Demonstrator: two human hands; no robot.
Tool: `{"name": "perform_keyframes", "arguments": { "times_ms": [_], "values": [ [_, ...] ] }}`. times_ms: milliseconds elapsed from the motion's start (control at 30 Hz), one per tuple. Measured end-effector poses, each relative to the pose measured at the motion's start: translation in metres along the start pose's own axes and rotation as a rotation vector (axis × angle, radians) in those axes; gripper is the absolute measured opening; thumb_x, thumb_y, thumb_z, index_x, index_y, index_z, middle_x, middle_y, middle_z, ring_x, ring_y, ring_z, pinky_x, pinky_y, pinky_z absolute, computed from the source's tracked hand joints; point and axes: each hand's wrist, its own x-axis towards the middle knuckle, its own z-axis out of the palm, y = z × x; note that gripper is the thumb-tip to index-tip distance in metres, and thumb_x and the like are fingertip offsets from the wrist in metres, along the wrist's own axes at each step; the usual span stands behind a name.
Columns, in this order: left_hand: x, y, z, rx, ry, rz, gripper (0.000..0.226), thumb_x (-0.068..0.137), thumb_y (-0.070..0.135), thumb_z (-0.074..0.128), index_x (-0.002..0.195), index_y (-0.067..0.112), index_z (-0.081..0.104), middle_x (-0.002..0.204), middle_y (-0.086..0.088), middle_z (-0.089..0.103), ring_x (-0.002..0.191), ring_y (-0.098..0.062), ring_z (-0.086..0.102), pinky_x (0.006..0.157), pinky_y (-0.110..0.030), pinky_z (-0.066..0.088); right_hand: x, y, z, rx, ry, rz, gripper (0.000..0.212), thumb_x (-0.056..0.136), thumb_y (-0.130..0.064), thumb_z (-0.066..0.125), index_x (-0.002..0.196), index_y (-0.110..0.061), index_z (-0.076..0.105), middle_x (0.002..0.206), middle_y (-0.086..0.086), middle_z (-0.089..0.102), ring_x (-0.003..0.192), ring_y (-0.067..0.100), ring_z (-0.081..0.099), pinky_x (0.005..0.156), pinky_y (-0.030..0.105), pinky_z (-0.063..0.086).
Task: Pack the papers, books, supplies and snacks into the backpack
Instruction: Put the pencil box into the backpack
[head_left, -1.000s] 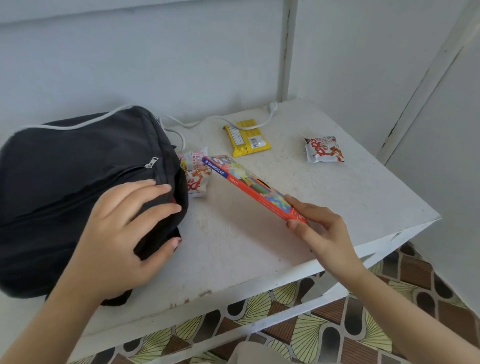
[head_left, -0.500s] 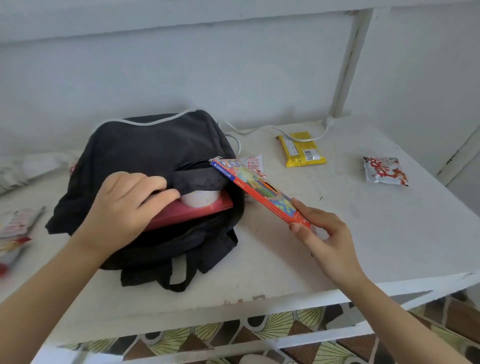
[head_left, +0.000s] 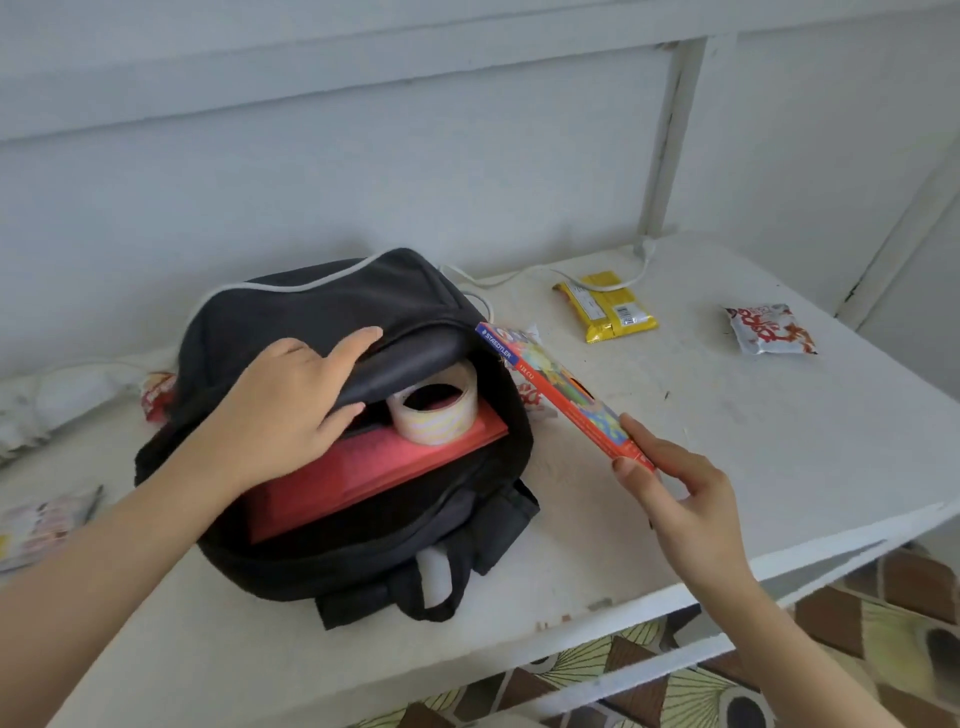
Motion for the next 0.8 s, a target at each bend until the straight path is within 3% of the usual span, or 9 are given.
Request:
{"name": "perform_keyframes", "arguments": {
  "times_ms": [100, 167, 267, 433, 500, 600, 700, 767, 800],
  "values": [
    [0.015, -0.021, -0.014, -0.353, -0.007, -0.194, 0.083, 0.084, 0.025, 0.066, 0.144, 0.027, 0.009, 0.107, -0.002, 0.066, 0.082, -0.030, 0.064, 0.077, -0.039, 0.048, -0.010, -0.006, 0.008, -0.015, 0.039, 0.013, 0.043, 0.063, -0.056, 0.056, 0.103, -0.041, 0.063, 0.087, -0.035, 0.065, 0.081, -0.013, 0.055, 0.064, 0.001, 0.040],
    [0.024, -0.034, -0.018, -0.397, 0.043, -0.214, 0.081, 0.081, 0.025, 0.069, 0.139, 0.032, 0.013, 0.113, 0.000, 0.062, 0.080, -0.028, 0.062, 0.075, -0.036, 0.044, -0.016, -0.010, 0.016, -0.016, 0.054, 0.015, 0.046, 0.063, -0.056, 0.055, 0.105, -0.040, 0.061, 0.086, -0.038, 0.064, 0.084, -0.016, 0.055, 0.066, -0.001, 0.040],
    [0.031, -0.044, -0.012, -0.184, 0.148, -0.114, 0.063, 0.083, 0.027, 0.065, 0.134, 0.033, 0.027, 0.105, -0.003, 0.067, 0.085, -0.031, 0.064, 0.068, -0.035, 0.043, -0.024, -0.013, 0.028, -0.030, 0.073, 0.019, 0.047, 0.063, -0.055, 0.055, 0.107, -0.039, 0.061, 0.086, -0.039, 0.063, 0.085, -0.017, 0.055, 0.067, -0.001, 0.040],
    [0.010, -0.051, 0.021, 0.011, 0.048, 0.194, 0.060, 0.087, 0.014, 0.049, 0.137, 0.041, 0.029, 0.108, -0.017, 0.064, 0.084, -0.037, 0.065, 0.052, -0.037, 0.053, -0.036, -0.013, 0.045, -0.086, 0.132, 0.025, 0.047, 0.064, -0.058, 0.054, 0.106, -0.041, 0.061, 0.089, -0.039, 0.062, 0.083, -0.014, 0.054, 0.066, 0.002, 0.041],
    [-0.004, -0.054, 0.027, 0.107, 0.038, 0.295, 0.048, 0.091, 0.038, 0.038, 0.139, 0.044, 0.032, 0.117, -0.025, 0.060, 0.093, -0.039, 0.065, 0.057, -0.039, 0.056, -0.039, -0.014, 0.052, -0.084, 0.159, 0.028, 0.049, 0.064, -0.058, 0.054, 0.108, -0.040, 0.061, 0.090, -0.040, 0.062, 0.085, -0.015, 0.055, 0.066, 0.001, 0.041],
    [-0.015, -0.059, 0.037, 0.197, -0.019, 0.397, 0.061, 0.087, 0.060, 0.040, 0.143, 0.045, 0.023, 0.128, -0.029, 0.052, 0.104, -0.041, 0.061, 0.065, -0.043, 0.057, -0.043, -0.015, 0.063, -0.104, 0.202, 0.023, 0.051, 0.064, -0.060, 0.053, 0.109, -0.040, 0.062, 0.090, -0.041, 0.062, 0.086, -0.015, 0.054, 0.065, 0.001, 0.040],
    [-0.007, -0.069, 0.031, 0.143, -0.014, 0.424, 0.077, 0.080, 0.043, 0.063, 0.143, 0.046, 0.020, 0.115, -0.023, 0.061, 0.088, -0.033, 0.067, 0.048, -0.035, 0.055, -0.049, -0.016, 0.074, -0.125, 0.240, 0.010, 0.049, 0.063, -0.060, 0.053, 0.108, -0.043, 0.061, 0.089, -0.042, 0.061, 0.084, -0.016, 0.053, 0.065, 0.001, 0.040],
    [0.001, -0.077, 0.020, 0.048, -0.018, 0.449, 0.066, 0.089, 0.036, 0.053, 0.141, 0.052, 0.015, 0.094, -0.007, 0.065, 0.064, -0.021, 0.063, 0.039, -0.029, 0.046, -0.054, -0.018, 0.081, -0.157, 0.257, -0.023, 0.046, 0.064, -0.058, 0.054, 0.109, -0.054, 0.058, 0.088, -0.041, 0.061, 0.080, -0.017, 0.052, 0.065, 0.000, 0.040],
    [0.007, -0.083, 0.013, -0.009, -0.033, 0.445, 0.062, 0.093, 0.035, 0.045, 0.139, 0.057, 0.011, 0.084, 0.001, 0.061, 0.057, -0.017, 0.057, 0.042, -0.027, 0.043, -0.056, -0.019, 0.084, -0.182, 0.262, -0.046, 0.042, 0.064, -0.057, 0.054, 0.106, -0.061, 0.058, 0.089, -0.040, 0.061, 0.079, -0.017, 0.052, 0.066, 0.000, 0.039]
  ]
}}
